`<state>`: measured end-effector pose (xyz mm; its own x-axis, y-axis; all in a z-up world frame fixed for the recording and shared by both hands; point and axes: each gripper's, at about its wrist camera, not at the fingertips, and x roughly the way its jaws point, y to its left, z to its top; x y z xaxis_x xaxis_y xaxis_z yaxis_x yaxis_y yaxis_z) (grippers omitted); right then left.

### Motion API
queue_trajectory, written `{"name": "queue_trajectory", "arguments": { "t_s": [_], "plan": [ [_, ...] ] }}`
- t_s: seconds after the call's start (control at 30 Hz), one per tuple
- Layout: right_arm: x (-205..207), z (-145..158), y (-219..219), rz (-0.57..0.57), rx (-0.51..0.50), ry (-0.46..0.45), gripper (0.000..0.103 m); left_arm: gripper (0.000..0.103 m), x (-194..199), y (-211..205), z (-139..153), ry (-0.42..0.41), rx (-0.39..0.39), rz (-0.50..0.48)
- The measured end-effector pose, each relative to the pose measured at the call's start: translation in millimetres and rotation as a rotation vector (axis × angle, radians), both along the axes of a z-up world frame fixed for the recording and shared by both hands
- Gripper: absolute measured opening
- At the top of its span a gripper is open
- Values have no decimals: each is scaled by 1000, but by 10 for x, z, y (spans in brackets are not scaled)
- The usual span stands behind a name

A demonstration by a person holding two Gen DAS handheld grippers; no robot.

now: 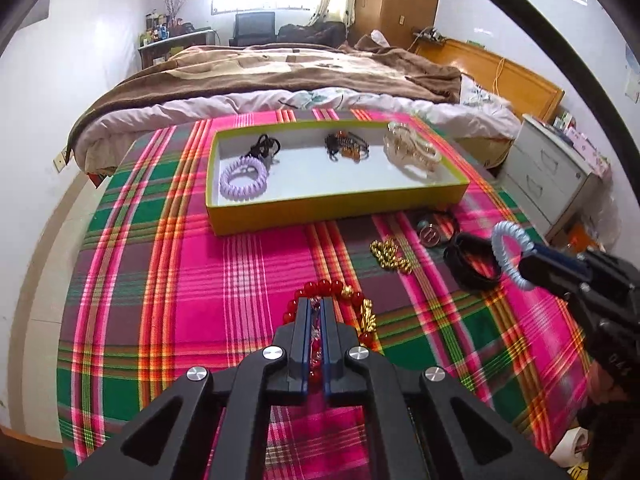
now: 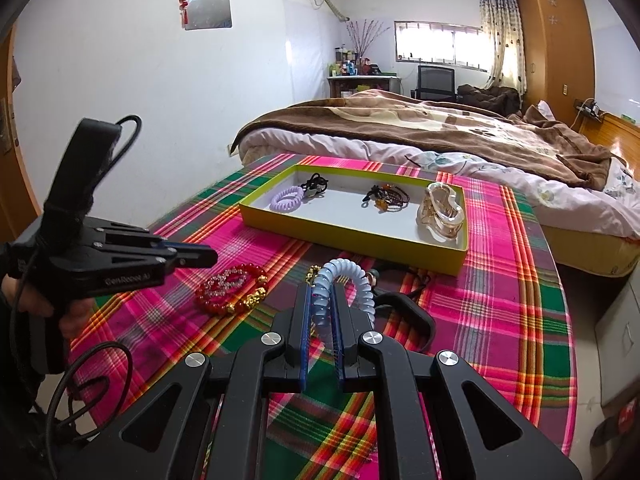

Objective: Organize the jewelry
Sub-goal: 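Lower the left gripper onto the pink rhinestone hair clip beside the red bracelet, then close the left gripper on the rhinestone hair clip and lift it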

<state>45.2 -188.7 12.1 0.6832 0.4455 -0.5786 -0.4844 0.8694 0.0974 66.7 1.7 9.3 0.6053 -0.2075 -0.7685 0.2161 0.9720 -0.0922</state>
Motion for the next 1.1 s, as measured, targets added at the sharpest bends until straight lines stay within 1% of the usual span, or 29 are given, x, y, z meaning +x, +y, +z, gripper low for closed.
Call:
{"name": "queue_trajectory", "arguments": {
  "t_s": [0.1,0.13,0.2,0.3,0.33,0.4,0.43,0.47,0.57,0.7,0.77,0.8,0.9,0.97,1.1],
  "plan": [
    [-10,4,3,-1,0,0,10,4,10,17,10,-1,-5,-5],
    [-2,4,4,-1,0,2,10,4,30,24,-16,10,-13,-14],
    [-7,4,11,-1,1,3,10,4,71,28,-91,41,-23,-2],
    [-14,-5,10,2,2,5,10,8,91,3,-206,67,-5,-4],
    [-13,-7,10,2,3,7,10,10,89,-16,-226,65,12,-5],
    [-6,-17,19,4,6,10,10,22,87,-65,-249,62,39,-18],
    [-4,-26,17,5,8,12,10,25,95,-78,-257,66,38,-23],
    [-4,-27,19,5,9,13,10,26,95,-89,-265,68,38,-26],
    [0,-33,18,7,10,13,10,27,120,-123,-276,69,54,-29],
    [1,-43,13,3,15,13,10,34,114,-210,-286,63,83,-55],
    [1,-44,12,3,16,14,10,34,109,-263,-304,66,111,-63],
    [0,-45,11,2,15,14,10,34,121,-284,-344,84,126,-65],
    [-4,-40,-4,0,19,13,10,34,92,-323,-350,81,152,-74],
    [3,-45,-5,-5,21,14,10,34,79,-330,-360,76,162,-79],
    [-1,-46,-10,-8,26,17,10,32,92,-309,-382,78,152,-77]
  ]
}}
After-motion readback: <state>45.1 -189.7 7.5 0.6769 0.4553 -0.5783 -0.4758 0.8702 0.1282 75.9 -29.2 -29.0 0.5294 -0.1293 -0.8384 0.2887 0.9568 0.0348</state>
